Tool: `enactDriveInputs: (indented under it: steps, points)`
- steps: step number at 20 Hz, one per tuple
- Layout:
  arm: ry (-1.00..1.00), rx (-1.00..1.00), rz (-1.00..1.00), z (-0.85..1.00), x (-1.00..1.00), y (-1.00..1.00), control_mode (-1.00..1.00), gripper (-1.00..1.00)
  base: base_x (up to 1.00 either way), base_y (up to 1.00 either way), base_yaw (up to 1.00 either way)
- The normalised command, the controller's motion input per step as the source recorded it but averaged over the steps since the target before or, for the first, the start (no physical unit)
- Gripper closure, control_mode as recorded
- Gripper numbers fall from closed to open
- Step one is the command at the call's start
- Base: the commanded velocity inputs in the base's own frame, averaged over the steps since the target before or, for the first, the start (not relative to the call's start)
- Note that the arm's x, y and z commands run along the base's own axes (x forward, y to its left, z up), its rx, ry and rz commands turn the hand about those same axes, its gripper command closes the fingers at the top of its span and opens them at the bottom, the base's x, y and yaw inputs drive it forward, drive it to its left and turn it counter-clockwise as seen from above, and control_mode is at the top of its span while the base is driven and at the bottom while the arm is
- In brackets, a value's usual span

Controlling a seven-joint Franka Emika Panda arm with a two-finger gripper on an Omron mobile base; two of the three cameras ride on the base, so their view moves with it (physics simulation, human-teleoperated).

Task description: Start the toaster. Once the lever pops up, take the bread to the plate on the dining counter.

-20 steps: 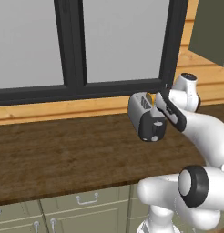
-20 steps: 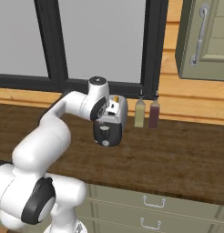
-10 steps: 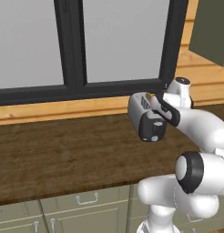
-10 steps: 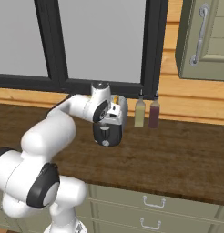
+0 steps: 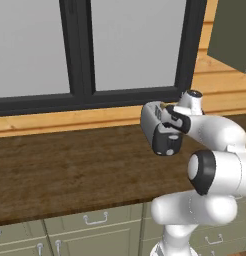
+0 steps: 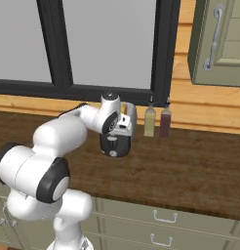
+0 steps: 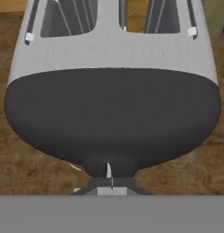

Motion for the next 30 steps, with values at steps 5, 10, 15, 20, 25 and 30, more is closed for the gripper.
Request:
enactDriveInputs:
  steps: [5, 10, 15, 20, 25, 30]
  points:
    - [0.00, 0.00, 0.00, -0.49, 0.00, 0.00, -1.00, 1.00, 0.00, 0.00, 0.00]
    - [0.00, 0.00, 0.00, -0.68, -0.04, 0.00, -1.00, 1.00, 0.00, 0.00, 0.00]
    - [0.00, 0.00, 0.00, -0.66, -0.08, 0.00, -1.00, 1.00, 0.00, 0.00, 0.00]
    - [-0.28, 0.00, -0.02, 0.69, -0.52, -0.08, -1.00, 1.00, 0.00, 0.00, 0.00]
    - [-0.29, 0.00, -0.06, 1.00, -0.52, -0.01, -1.00, 1.00, 0.00, 0.00, 0.00]
    - [-0.13, 0.00, -0.01, 1.00, -0.10, 0.00, -1.00, 1.00, 0.00, 0.00, 0.00]
